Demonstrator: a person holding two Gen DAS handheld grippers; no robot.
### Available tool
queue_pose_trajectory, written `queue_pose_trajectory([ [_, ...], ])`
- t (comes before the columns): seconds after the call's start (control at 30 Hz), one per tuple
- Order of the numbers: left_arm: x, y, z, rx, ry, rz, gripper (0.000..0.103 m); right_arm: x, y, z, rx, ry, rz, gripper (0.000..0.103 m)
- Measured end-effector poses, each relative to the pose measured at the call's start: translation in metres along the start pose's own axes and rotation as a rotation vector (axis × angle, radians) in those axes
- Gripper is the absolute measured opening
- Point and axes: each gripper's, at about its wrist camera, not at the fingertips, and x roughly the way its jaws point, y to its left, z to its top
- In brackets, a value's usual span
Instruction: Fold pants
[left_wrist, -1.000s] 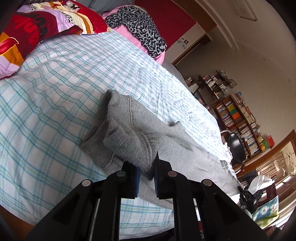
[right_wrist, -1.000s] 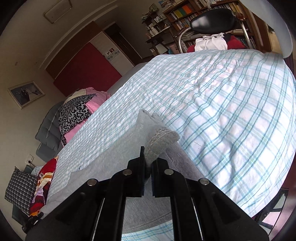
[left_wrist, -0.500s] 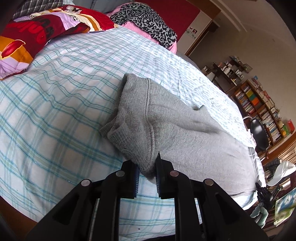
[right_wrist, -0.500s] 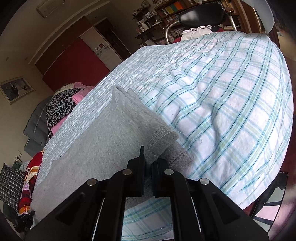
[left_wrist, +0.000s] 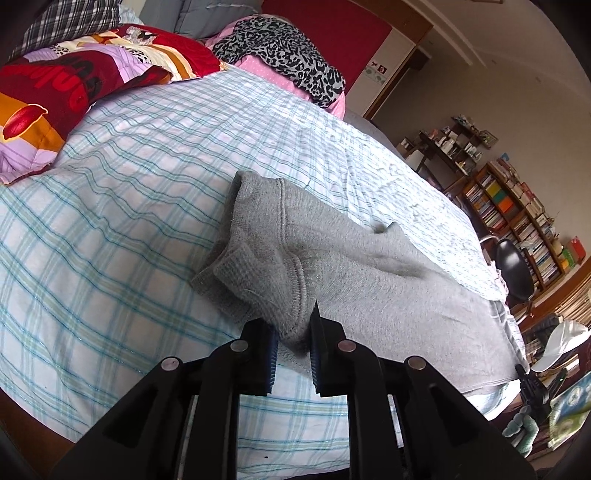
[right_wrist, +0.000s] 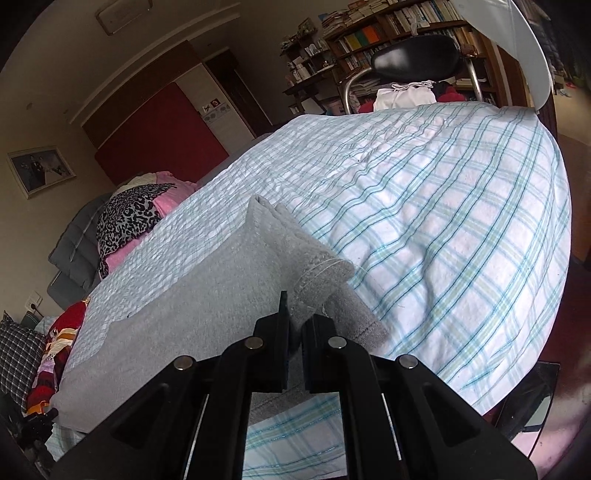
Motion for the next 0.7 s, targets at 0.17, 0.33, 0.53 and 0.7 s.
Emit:
queue_pose_trajectory([
  [0.17,0.011,0.006,-0.004,-0.013,0.036,0.051,0.019,0.011,-0.016,-0.013,0.027,0.059,-0.018,0.005],
  [0.33,0.009,0.002,-0.004,0.026,0.017,0.128,0.041,0.015,-0.021,-0.016,0.038,0.079,-0.024,0.006],
  [0.53,-0.004,0.001,-0.005,0.057,-0.053,0.212,0.056,0.008,-0.013,-0.015,-0.003,0.045,-0.074,0.019],
  [0.7,-0.011,-0.028,-0.004,0.175,-0.146,0.306,0.057,-0.003,-0.009,-0.013,-0.033,-0.022,-0.154,0.033],
])
